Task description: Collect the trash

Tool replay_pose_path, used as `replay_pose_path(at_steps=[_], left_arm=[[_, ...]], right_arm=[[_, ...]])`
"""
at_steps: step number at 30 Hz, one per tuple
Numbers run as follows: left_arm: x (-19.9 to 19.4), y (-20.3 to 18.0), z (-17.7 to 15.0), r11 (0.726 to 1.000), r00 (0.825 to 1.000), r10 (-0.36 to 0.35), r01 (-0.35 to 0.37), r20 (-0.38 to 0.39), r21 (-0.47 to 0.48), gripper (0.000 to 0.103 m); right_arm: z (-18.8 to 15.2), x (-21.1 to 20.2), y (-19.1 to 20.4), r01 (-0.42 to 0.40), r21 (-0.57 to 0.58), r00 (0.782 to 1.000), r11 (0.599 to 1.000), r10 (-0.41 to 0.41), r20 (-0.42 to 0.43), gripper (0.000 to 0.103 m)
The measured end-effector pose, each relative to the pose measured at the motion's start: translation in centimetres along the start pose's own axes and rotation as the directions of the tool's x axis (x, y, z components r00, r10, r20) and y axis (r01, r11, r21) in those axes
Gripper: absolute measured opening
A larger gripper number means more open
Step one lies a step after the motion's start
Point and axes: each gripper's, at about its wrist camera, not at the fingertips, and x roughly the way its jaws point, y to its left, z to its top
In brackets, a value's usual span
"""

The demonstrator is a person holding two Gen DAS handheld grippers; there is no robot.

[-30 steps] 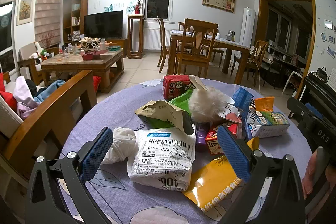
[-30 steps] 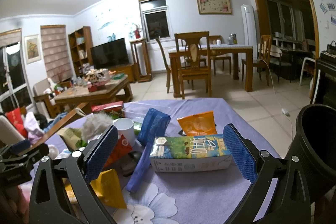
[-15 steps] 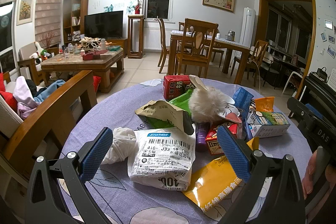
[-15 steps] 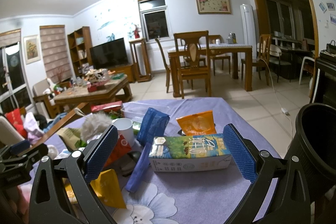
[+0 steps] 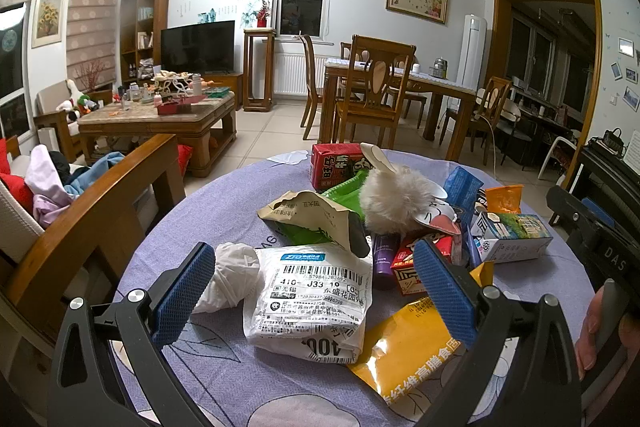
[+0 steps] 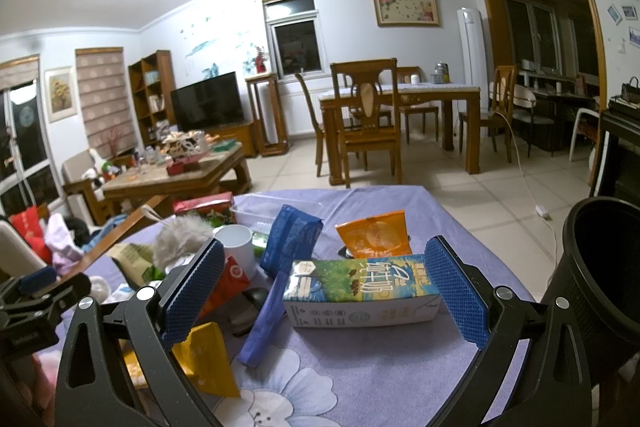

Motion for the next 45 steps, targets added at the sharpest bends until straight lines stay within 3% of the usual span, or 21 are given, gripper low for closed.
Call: replay_pose_path(at_steps=[37, 39, 41, 45], left_arm=[[0.0, 0.0, 0.1, 1.0, 1.0, -0.001, 0.001, -0.001, -0.004, 0.098], [0.0, 0.5, 0.0, 1.0, 1.0, -0.018, 0.018, 0.001, -0.025, 0.098], [0.2, 1.3, 0.1, 0.996, 0.996, -0.08, 0.079, -0.024, -0.047, 0.098], [1.0, 3.2, 0.1, 0.991, 0.986, -0.135, 0.132, -0.1, -0.033, 0.098]], right_arm=[[0.1, 0.9, 0.0, -0.028, 0.008, 1.0, 1.0, 0.028, 0.012, 0.099], [0.1, 1.0, -0.2, -0.042, 0.03, 0.999, 0.999, 0.042, 0.013, 0.099], [-0.1, 1.5, -0.4, -0.058, 0.051, 0.998, 0.997, 0.058, -0.007, 0.099], [0.2, 2.5, -0.4, -0.116, 0.067, 0.987, 0.991, 0.123, -0.102, 0.098]])
